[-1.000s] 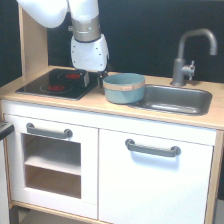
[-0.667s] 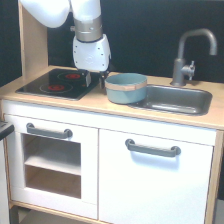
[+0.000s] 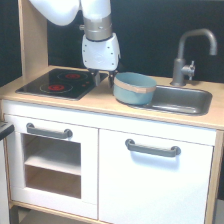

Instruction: Place the pot in the sink

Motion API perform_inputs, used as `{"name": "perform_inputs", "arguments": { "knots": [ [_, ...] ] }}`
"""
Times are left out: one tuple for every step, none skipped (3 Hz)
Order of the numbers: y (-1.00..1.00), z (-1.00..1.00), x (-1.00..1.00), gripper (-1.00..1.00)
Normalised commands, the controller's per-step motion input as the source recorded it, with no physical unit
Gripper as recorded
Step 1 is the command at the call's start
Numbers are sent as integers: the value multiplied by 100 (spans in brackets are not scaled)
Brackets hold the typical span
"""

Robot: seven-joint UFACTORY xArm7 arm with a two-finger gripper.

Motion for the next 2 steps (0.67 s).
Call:
{"name": "perform_inputs", "arguments": {
  "knots": [
    [89, 71, 100, -55],
    [94, -2, 5, 100]
  ]
}}
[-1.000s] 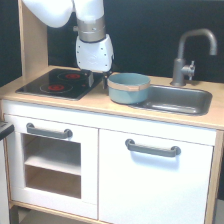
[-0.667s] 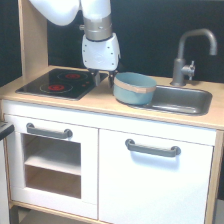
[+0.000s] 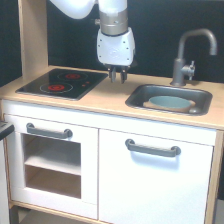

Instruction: Place the pot in the sink

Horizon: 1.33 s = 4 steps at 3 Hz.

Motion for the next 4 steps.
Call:
{"name": "perform_inputs", "arguments": {
  "knots": [
    [-35, 100, 100, 100],
    [-41, 100, 18, 100],
    [1, 79, 27, 97],
    [-8, 47, 33, 100]
  ]
}}
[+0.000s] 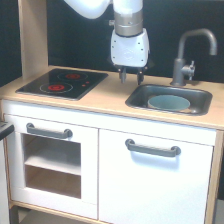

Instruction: Place the pot in the sink

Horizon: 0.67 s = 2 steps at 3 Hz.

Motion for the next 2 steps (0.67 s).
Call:
{"name": "perform_inputs", "arguments": {
  "knots": [
    [-23, 100, 15, 77],
    [-33, 100, 14, 100]
  ]
}}
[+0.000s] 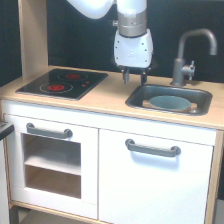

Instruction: Place the pot in the sink

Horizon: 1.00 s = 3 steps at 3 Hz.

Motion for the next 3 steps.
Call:
{"name": "perform_inputs", "arguments": {
  "knots": [
    [-21, 24, 22, 71],
    [-16, 100, -23, 94],
    [-12, 15, -1, 100]
  ]
}}
